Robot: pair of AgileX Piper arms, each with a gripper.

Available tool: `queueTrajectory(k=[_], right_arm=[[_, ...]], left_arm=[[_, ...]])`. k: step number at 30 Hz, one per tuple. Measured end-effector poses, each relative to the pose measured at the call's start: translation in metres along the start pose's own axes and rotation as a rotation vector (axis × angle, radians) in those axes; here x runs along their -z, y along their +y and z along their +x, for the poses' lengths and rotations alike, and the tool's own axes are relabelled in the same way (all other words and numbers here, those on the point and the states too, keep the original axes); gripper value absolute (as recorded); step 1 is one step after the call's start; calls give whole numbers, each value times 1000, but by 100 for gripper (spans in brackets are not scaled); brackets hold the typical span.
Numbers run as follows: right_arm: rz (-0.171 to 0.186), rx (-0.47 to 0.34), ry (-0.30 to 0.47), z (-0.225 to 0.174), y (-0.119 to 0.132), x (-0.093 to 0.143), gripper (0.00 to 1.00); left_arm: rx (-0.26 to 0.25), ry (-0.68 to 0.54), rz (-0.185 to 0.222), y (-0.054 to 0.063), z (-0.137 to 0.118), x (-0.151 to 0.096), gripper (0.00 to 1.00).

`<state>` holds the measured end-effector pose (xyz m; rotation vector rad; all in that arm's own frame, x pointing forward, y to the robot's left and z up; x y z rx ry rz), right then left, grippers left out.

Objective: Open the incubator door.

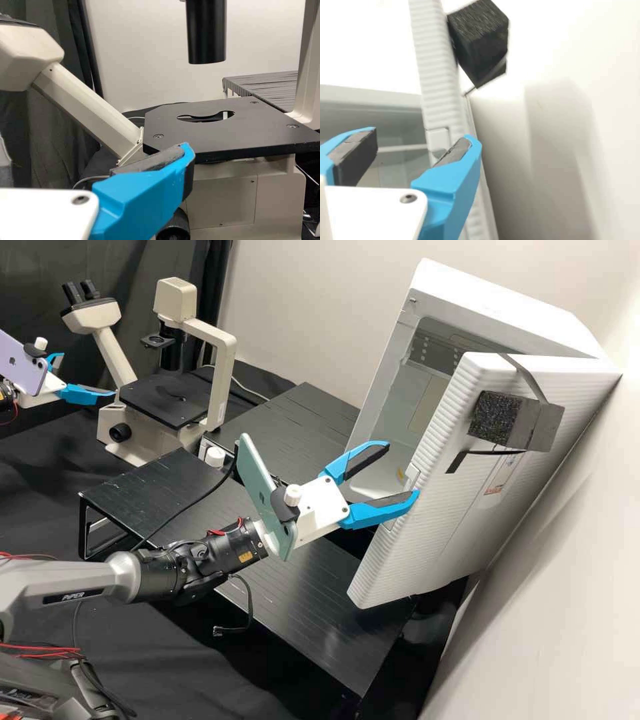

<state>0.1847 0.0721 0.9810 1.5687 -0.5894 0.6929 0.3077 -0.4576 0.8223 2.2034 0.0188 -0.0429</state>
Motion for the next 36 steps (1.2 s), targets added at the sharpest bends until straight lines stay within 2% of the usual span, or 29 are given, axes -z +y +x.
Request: queueTrajectory(k=[7,10,13,16,17,22,25,28,33,36], right_arm=[[-11,-15,-33,-12,3,-10,100],[-14,-56,-29,-18,7,-9,100],[-15,-128,27,-25,12,-1,100],[-29,-155,86,-35,16,10,100],[-23,-155,105,-37,17,14,100],[7,-86,256,-44,8,33,100],[32,19,327,-41,-10,41,100],[38,125,353,-32,-35,43,100],[26,243,294,-14,-68,36,100],[22,290,217,-3,-84,28,100]], left_arm=[[0,0,0,0,0,0,100],[0,0,0,0,0,0,100],[0,0,0,0,0,0,100],[0,0,0,0,0,0,100],[0,0,0,0,0,0,100],[0,0,0,0,0,0,100],[0,0,0,0,0,0,100],[0,0,0,0,0,0,100],[0,0,0,0,0,0,100],[0,0,0,0,0,0,100]])
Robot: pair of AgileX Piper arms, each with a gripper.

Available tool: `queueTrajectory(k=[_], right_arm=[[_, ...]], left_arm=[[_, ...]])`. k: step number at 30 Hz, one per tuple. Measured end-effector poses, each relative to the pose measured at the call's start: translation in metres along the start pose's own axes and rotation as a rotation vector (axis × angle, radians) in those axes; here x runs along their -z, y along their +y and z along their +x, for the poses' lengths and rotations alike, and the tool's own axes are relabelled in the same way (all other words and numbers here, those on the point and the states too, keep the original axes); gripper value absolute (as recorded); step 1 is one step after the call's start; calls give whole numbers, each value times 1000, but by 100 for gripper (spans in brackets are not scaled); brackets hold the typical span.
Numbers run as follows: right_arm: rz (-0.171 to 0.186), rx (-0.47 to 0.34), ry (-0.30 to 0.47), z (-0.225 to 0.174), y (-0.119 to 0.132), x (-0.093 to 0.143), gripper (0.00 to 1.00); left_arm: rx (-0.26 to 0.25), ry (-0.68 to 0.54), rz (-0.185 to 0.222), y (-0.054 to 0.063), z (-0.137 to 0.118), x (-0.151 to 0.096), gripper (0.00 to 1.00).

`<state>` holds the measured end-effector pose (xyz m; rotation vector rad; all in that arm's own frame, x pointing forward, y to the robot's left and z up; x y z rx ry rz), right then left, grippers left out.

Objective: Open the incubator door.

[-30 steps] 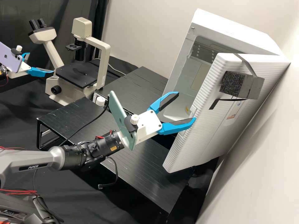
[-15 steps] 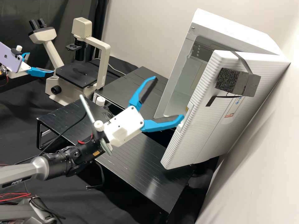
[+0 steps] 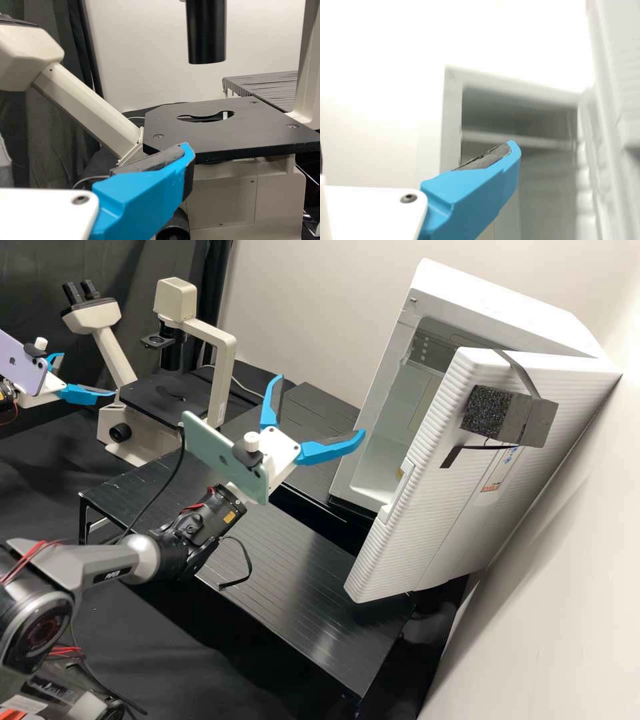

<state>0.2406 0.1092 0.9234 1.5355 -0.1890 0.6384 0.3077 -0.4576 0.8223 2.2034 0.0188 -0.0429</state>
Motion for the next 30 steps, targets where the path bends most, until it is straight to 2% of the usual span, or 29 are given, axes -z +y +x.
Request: queueTrajectory(k=[5,8,11,13,19,30], right_arm=[[-38,26,-120,14,-12,-17,100],[-54,-9,-214,17,-13,-25,100],[-90,-69,-341,20,-13,-34,100],[-108,-86,-395,21,-13,-38,100],[-171,-94,-494,23,-18,-45,100],[-201,-184,-704,31,-17,-69,100]], left_arm=[[0,0,0,0,0,0,100],[0,0,0,0,0,0,100],[0,0,0,0,0,0,100],[0,0,0,0,0,0,100],[0,0,0,0,0,0,100],[0,0,0,0,0,0,100]])
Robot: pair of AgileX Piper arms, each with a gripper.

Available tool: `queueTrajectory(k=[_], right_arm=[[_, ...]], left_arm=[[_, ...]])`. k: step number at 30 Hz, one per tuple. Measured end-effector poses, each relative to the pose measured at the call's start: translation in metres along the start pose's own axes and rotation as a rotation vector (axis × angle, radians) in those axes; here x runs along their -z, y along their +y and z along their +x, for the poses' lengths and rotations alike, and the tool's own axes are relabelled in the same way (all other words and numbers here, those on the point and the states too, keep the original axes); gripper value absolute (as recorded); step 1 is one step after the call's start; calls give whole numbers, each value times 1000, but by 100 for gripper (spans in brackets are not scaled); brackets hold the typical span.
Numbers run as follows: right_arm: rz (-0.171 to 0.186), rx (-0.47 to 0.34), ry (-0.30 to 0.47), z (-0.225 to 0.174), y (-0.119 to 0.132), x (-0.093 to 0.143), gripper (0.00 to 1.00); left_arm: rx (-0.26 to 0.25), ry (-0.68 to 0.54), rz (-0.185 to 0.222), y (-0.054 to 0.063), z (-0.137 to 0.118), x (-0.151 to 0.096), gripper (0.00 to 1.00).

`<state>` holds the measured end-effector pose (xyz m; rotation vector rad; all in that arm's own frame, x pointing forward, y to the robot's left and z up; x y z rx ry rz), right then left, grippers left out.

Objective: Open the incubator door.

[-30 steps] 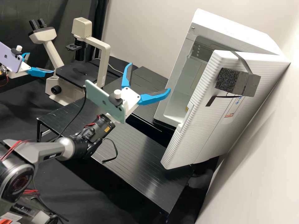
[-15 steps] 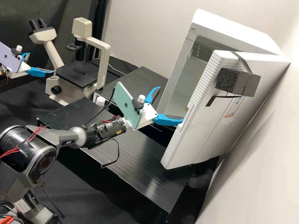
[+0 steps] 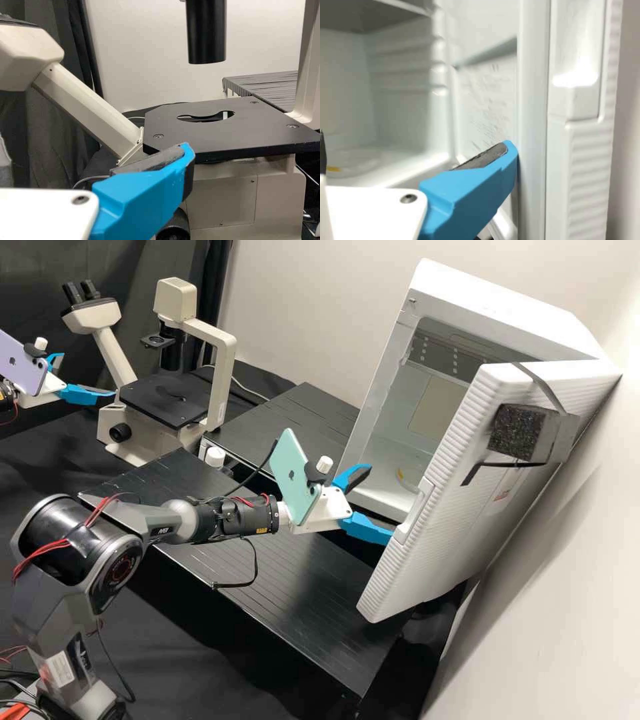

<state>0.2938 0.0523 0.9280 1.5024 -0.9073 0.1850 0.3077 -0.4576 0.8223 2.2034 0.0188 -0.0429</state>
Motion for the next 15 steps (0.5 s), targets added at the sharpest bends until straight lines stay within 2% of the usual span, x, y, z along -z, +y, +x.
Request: queueTrajectory(k=[3,5,6,7,10,13,15], right_arm=[[3,-13,-26,3,-1,-5,100],[25,-15,-24,3,-1,-6,100],[50,-22,-9,2,0,-8,100],[78,-16,13,1,-2,-9,100],[143,17,142,-4,-3,-12,100],[199,60,237,-11,-5,-14,100],[219,84,300,-17,-5,-12,100]], left_arm=[[0,0,0,0,0,0,100],[0,0,0,0,0,0,100],[0,0,0,0,0,0,100],[0,0,0,0,0,0,100],[0,0,0,0,0,0,100],[0,0,0,0,0,0,100],[0,0,0,0,0,0,100]])
